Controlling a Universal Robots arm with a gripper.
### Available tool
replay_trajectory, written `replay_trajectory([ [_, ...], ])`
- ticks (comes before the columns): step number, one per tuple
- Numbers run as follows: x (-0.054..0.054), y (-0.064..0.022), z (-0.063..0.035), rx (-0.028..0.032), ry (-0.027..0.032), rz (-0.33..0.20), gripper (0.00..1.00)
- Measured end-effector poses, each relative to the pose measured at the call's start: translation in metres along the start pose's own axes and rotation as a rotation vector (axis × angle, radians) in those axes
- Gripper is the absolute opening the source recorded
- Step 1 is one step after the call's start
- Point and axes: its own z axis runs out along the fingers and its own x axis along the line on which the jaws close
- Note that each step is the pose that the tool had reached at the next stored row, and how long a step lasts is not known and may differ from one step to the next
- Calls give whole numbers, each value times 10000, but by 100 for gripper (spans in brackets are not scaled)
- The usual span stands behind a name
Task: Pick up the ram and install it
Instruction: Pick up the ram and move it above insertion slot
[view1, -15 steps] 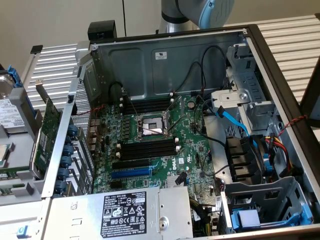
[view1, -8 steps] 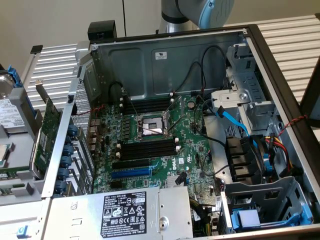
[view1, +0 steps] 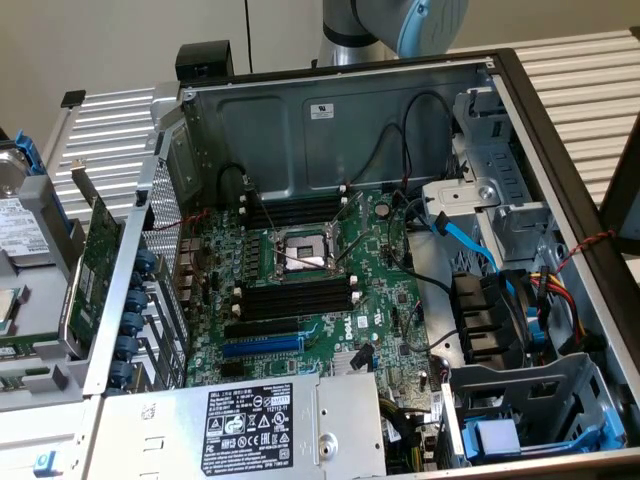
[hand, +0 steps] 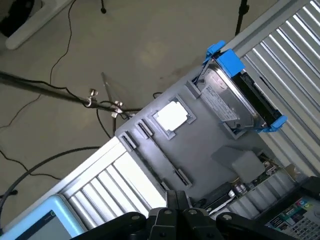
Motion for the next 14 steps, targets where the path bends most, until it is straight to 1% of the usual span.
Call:
replay_trajectory([
  [3, 0, 0, 3, 40, 12, -545, 11],
  [8, -1, 0, 8, 126, 16, -1453, 11],
  [14, 0, 0, 10, 190, 54, -2550, 11],
])
